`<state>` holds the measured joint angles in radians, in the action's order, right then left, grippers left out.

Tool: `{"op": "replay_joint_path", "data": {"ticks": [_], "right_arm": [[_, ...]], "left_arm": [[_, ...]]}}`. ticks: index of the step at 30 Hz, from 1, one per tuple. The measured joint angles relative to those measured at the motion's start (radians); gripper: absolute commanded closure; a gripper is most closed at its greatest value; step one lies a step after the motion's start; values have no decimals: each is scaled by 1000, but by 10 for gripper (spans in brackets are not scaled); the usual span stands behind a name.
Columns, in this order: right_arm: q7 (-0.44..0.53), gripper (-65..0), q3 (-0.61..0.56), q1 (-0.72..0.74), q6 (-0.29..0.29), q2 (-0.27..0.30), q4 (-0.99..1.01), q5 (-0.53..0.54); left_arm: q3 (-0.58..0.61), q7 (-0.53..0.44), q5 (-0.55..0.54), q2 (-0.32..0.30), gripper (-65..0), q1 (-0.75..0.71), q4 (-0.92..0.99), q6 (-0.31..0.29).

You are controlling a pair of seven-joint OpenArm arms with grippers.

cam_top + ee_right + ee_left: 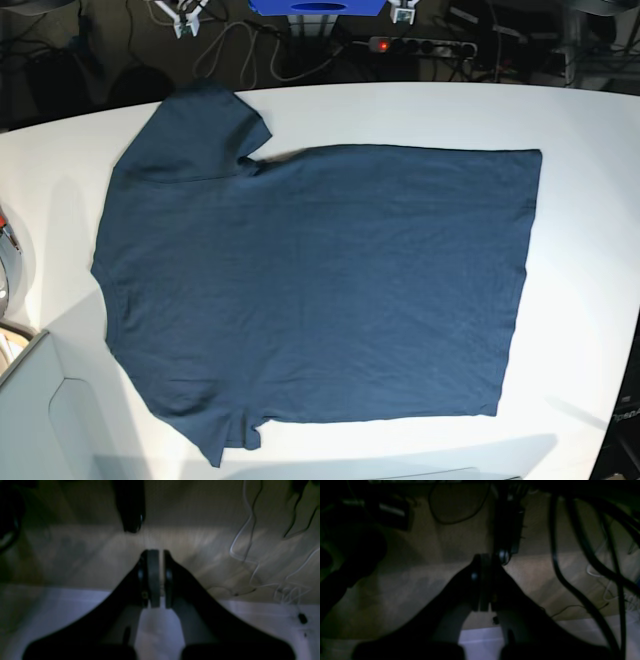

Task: Fold the T-shirt properly
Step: 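Move both grippers down toward the shirt's shoulder corners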

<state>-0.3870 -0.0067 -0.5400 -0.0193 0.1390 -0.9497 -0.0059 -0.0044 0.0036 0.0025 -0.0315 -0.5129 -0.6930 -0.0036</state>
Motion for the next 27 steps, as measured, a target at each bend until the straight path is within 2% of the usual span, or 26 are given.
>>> {"op": "replay_joint_path", "data": {"ticks": [6, 12, 15, 19, 20, 23, 25, 27], "right_arm": [[-99, -1, 7, -113, 5, 28, -234, -5], [-164, -3, 12, -277, 15, 80, -647, 0], [-226, -4, 35, -336, 14, 86, -838, 2], [-294, -6, 73, -371, 14, 89, -1048, -4], [-303, -8, 82, -373, 14, 90, -1095, -3], [-327, -75, 91, -368, 14, 91, -1172, 8], [-369, -147, 89, -336, 14, 88, -1157, 7], [-351, -217, 90, -318, 14, 89, -1155, 0]], "left_arm": [[-2, 0, -2, -18, 0, -175, -289, 6], [-6, 15, 0, -54, 0, -371, -620, 16], [-12, 14, 0, -69, 0, -424, -781, -5], [-44, 16, -1, -80, 0, -468, -937, 6], [-50, 45, -1, -79, -9, -479, -977, 6], [-84, 177, -1, -70, -132, -493, -1099, 2], [-103, 208, -16, -71, -208, -489, -1178, 2], [-129, 229, -68, -78, -269, -478, -1239, -1]]}}
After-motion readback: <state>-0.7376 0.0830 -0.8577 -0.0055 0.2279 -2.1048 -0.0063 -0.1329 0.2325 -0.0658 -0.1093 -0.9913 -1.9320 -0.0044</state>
